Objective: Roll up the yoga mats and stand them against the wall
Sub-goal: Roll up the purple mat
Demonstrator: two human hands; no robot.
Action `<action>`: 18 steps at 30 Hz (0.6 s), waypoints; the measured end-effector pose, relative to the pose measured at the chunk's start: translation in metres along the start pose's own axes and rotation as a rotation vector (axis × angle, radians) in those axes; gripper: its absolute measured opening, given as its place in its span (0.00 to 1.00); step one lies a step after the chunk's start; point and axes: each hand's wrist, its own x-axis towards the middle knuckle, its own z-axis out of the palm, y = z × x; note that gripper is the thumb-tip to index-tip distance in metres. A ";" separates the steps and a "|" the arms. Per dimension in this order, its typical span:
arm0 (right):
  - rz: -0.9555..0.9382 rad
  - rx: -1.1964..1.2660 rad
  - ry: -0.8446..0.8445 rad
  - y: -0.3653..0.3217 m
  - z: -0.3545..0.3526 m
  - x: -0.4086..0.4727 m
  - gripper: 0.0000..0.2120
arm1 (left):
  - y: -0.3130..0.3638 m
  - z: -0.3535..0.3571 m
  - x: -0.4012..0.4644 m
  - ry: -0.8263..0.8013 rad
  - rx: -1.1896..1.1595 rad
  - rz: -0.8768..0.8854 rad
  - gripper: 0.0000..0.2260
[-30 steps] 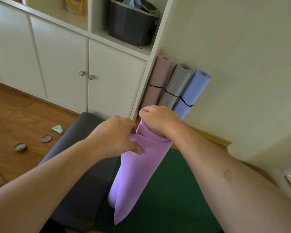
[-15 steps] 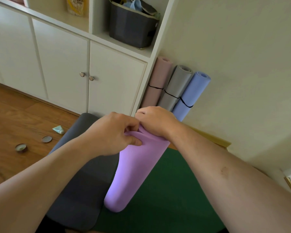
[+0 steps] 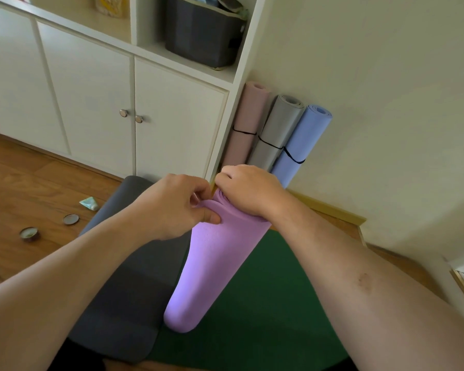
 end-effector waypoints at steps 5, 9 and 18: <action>0.071 0.036 0.019 0.006 0.000 -0.006 0.17 | 0.007 0.016 -0.012 0.248 0.094 -0.087 0.24; 0.157 0.072 0.050 0.015 -0.003 -0.008 0.16 | 0.020 0.047 -0.024 0.282 0.007 0.070 0.14; 0.263 0.212 0.063 0.031 -0.010 -0.021 0.20 | 0.059 0.110 -0.029 0.047 -0.269 0.049 0.60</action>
